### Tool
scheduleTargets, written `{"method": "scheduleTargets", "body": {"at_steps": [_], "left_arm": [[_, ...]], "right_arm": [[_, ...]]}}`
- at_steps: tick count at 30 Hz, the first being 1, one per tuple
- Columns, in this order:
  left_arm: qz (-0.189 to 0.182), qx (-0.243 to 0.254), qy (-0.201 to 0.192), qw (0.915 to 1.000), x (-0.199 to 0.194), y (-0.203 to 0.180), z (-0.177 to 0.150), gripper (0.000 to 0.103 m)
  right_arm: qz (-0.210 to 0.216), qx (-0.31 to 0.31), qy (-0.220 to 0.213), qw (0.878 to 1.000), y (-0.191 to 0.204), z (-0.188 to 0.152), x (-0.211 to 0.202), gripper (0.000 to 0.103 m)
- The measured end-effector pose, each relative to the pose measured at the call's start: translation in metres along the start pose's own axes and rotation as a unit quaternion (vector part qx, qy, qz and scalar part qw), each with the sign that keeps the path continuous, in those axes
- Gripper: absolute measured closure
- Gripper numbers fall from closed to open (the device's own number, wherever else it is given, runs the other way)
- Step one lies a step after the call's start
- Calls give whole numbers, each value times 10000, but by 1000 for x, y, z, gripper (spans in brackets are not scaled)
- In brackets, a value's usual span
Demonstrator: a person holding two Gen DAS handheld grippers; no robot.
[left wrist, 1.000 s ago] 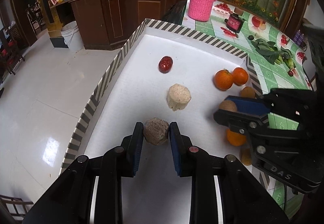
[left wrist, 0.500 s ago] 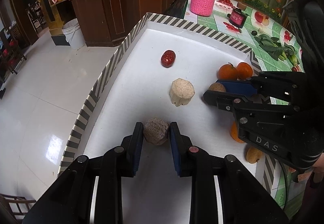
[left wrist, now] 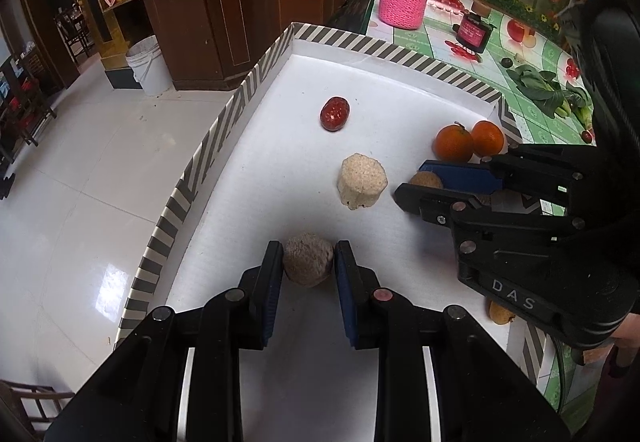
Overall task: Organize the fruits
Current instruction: 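Carry the rice ball and kiwi into the white tray and open both tools, then move both tools back toward an orange and a white round rice cake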
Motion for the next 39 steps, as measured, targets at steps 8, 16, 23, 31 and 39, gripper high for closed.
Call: {"method": "scheduleTargets", "body": {"at_steps": [8, 16, 23, 31, 39], "left_arm": [[-3, -116, -140, 9998, -6, 4, -1, 36], [89, -20, -417, 9991, -24, -9, -4, 36], [-104, 243, -657, 9975, -45, -48, 1, 36], [-417, 688, -732, 9941, -53, -108, 4, 36], [-675, 1114, -586, 9897, -47, -168, 6, 36]], "right_arm": [[67, 347, -331, 9988, -13, -9, -33, 47], [-350, 453, -950, 9938, -38, -45, -92, 31], [-710, 889, -1145, 9869, -88, -106, -130, 25], [-917, 1655, -1029, 9765, -148, -173, -151, 24], [-1142, 1853, -837, 9724, -176, -194, -153, 24]]}}
Point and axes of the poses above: each gripper's, at about its wrist camera, not at the fingertips, and x roughly the way its jaws point, y to its left, z to its top, the point moved 4 cm from there along x, roughly the way its jaws point, and after that the axes turned 4 degrees about y, right-handed, at the moved point
